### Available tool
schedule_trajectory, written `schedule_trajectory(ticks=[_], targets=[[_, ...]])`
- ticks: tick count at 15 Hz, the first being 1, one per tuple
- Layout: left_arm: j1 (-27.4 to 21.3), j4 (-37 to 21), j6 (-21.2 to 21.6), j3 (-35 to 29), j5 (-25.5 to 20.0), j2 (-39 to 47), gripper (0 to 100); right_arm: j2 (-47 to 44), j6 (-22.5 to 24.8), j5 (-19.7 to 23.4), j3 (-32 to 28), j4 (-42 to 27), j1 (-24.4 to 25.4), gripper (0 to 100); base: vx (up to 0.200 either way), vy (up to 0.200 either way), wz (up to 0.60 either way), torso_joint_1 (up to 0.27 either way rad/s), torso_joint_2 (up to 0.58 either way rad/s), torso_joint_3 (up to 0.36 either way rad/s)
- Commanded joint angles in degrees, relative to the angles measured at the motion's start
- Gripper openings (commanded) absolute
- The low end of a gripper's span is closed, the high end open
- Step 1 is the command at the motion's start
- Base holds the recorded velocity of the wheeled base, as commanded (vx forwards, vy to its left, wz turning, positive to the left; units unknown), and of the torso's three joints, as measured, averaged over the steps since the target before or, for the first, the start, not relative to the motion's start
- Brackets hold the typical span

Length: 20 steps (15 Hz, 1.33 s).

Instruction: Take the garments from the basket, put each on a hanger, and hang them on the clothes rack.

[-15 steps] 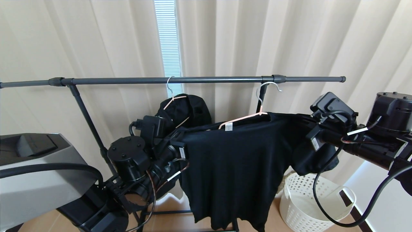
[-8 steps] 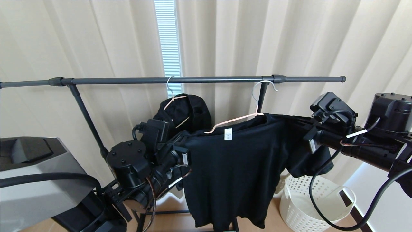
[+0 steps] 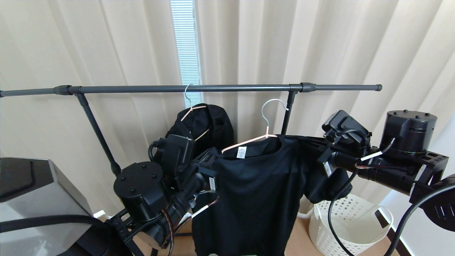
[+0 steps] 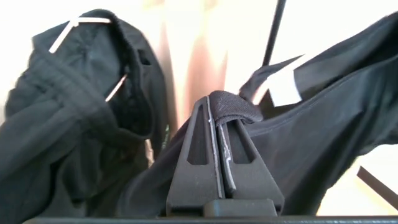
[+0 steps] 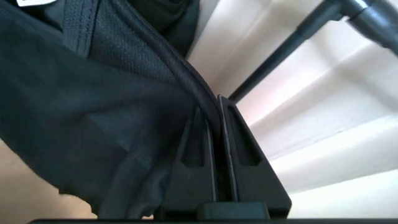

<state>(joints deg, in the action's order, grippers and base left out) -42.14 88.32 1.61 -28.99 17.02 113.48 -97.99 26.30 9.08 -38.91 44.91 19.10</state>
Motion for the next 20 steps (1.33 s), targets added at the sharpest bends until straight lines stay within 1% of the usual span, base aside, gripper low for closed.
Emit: schedule_trajectory(ticks=[1, 4, 5, 6, 8, 9, 11, 13, 16, 17, 18, 20], targets=[[-1.36, 0.01, -0.03, 0.60, -0.06, -1.07, 0, -1.59, -0.37, -0.82, -0.29, 0.09, 1.02, 0, 0.000, 0.000, 0.00, 0.000, 0.00, 0.000], [-3.30, 0.01, -0.12, 0.95, 0.12, -1.33, 0, -2.91, -0.98, -1.96, -0.46, 0.18, 2.34, 0, 0.000, 0.000, 0.00, 0.000, 0.00, 0.000], [-3.21, -0.08, 0.15, 0.86, 0.12, -1.33, 0, -3.26, -0.98, -4.25, -0.55, 0.88, 2.34, 0, 0.000, 0.000, 0.00, 0.000, 0.00, 0.000], [-2.86, -0.17, 0.32, 0.86, 0.12, -1.33, 0, -3.35, -0.98, -5.48, -0.55, 2.55, 2.34, 0, 0.000, 0.000, 0.00, 0.000, 0.00, 0.000], [-2.77, -0.34, 0.76, 0.78, 0.21, -1.07, 0, -4.14, -0.98, -6.09, -0.64, 3.78, 2.43, 0, 0.000, 0.000, 0.00, 0.000, 0.00, 0.000], [-2.51, -0.25, 1.38, 0.86, 0.47, -0.89, 0, -4.05, -0.89, -7.32, -0.73, 3.87, 2.43, 0, 0.000, 0.000, 0.00, 0.000, 0.00, 0.000], [-0.75, -0.25, 1.99, 0.69, 0.74, -0.89, 0, -3.70, -0.89, -8.29, -0.81, 4.48, 2.17, 0, 0.000, 0.000, 0.00, 0.000, 0.00, 0.000], [2.06, -0.08, 4.72, 0.51, 0.82, -0.02, 0, -4.05, -0.89, -8.47, -0.81, 7.30, 2.08, 0, 0.000, 0.000, 0.00, 0.000, 0.00, 0.000], [0.31, -0.08, 4.19, 0.78, 0.82, 0.34, 0, -4.93, -0.98, -9.35, -0.73, 7.74, 3.22, 0, 0.000, 0.000, 0.00, 0.000, 0.00, 0.000], [-0.66, -0.08, 3.84, 0.86, 0.82, 0.42, 0, -5.20, -1.07, -9.61, -0.73, 7.74, 4.28, 0, 0.000, 0.000, 0.00, 0.000, 0.00, 0.000], [-1.45, -0.08, 2.61, 0.51, 0.82, 0.60, 0, -5.46, -1.33, -9.79, -0.46, 7.91, 5.51, 0, 0.000, 0.000, 0.00, 0.000, 0.00, 0.000], [-1.98, -0.08, 1.82, 0.34, 0.82, 0.51, 0, -6.69, -2.39, -10.14, -0.46, 8.44, 6.91, 0, 0.000, 0.000, 0.00, 0.000, 0.00, 0.000]])
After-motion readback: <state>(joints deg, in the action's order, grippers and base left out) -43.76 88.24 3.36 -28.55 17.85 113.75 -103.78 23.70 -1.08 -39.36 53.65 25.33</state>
